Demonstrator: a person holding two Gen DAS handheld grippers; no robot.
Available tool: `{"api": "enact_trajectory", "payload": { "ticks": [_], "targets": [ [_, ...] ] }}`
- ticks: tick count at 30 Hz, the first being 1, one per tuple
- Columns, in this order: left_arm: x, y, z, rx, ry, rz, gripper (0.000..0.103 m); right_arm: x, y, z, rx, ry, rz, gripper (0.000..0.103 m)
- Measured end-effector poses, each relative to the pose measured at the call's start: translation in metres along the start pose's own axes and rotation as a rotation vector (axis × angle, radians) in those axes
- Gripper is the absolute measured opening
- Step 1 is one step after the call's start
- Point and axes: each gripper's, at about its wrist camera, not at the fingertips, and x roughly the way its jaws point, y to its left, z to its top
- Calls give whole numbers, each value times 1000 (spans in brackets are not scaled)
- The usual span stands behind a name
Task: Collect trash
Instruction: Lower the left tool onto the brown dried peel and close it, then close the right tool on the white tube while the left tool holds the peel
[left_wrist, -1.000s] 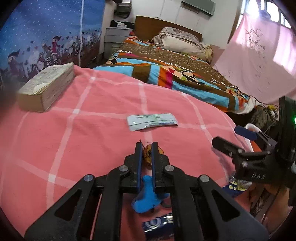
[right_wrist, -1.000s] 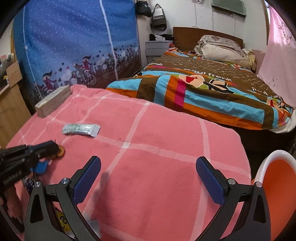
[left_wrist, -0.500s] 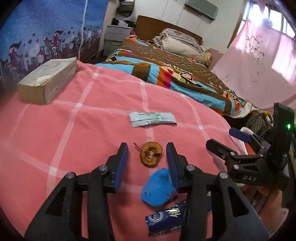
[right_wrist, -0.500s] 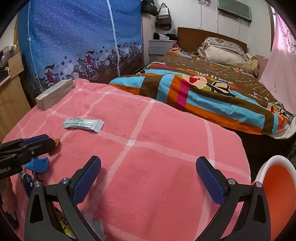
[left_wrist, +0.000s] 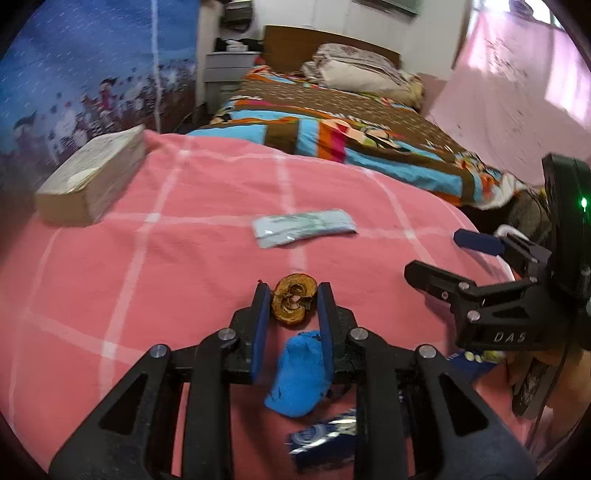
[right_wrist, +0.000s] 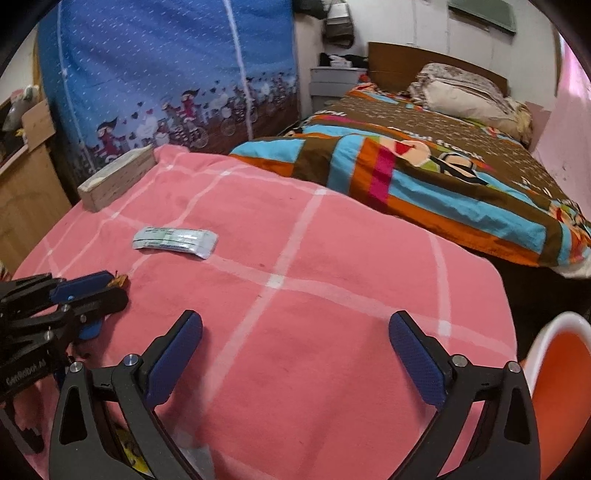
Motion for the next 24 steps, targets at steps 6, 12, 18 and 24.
{"api": "enact_trajectory", "payload": {
  "ticks": [6, 12, 18, 24],
  "targets": [
    [-9, 36, 3, -137, -42, 98, 29, 17, 29, 18, -151, 18, 32, 86],
    [-14, 60, 3, -259, -45, 110, 29, 38, 56, 38, -328, 29, 159, 74],
    [-12, 68, 1, -306, -31, 103, 29, 51, 67, 48, -421, 43, 251, 66],
    [-13, 64, 2, -285, -30, 101, 29, 45, 68, 43, -413, 42, 314, 28]
  ]
}}
